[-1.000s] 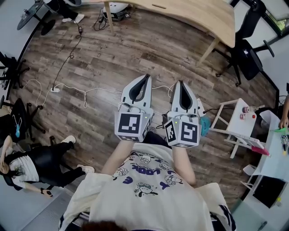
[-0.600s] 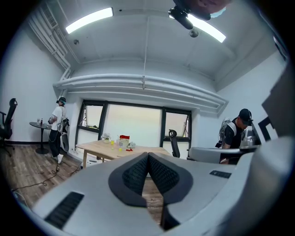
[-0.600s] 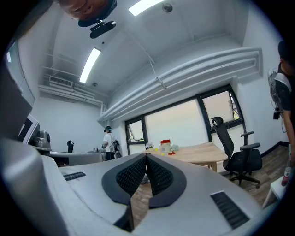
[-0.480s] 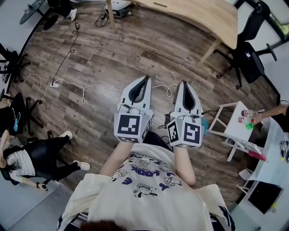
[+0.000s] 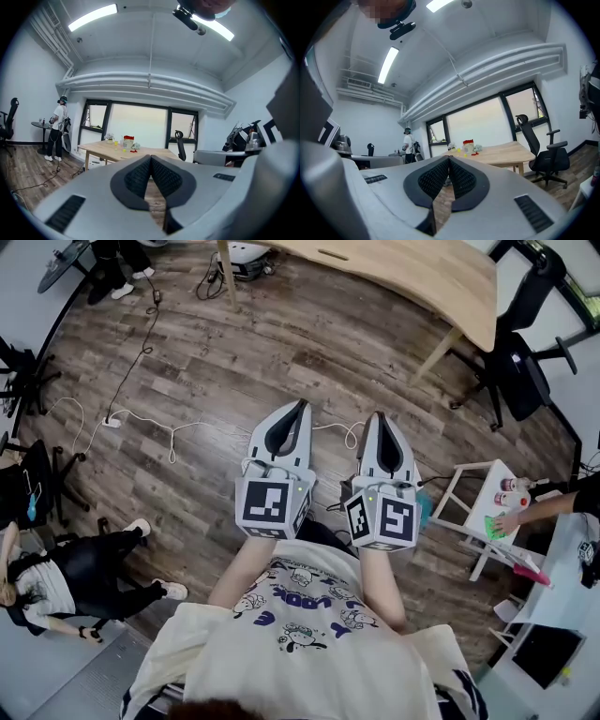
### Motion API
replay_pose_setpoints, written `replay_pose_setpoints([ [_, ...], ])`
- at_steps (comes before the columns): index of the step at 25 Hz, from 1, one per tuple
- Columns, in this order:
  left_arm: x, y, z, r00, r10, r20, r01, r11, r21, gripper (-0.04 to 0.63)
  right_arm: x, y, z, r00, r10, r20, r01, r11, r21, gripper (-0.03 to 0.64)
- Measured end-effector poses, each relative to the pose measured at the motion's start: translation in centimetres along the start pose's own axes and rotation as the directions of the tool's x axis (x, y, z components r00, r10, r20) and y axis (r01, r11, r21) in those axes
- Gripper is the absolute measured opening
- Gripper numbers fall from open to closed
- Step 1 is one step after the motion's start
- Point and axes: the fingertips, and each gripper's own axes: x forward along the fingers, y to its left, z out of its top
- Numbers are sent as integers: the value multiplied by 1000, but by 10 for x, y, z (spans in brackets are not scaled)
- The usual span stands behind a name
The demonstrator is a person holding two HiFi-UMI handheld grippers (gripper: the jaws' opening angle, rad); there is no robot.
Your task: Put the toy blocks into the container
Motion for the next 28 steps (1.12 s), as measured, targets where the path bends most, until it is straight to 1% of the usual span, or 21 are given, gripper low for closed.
replay_pose_setpoints([
  [7,53,31,8,1000,-8,-2,8,1000,-3,26,60,-6,1,1000,-8,4,8,1000,6,-6],
  [11,86,52,20,1000,-21,-1,21,1000,0,26,100,-6,7,1000,-20,10,20,1000,5,-6],
  [20,164,91,45,996,-84,18,84,996,3,26,188,-10,16,998,-54,27,54,999,-4,-6],
  [24,183,104,48,995,-97,19,97,995,5,26,210,-8,14,997,-67,28,67,998,6,-6],
  [28,195,112,47,996,-90,19,91,996,-4,26,222,-11,9,997,-73,22,73,997,4,-6],
])
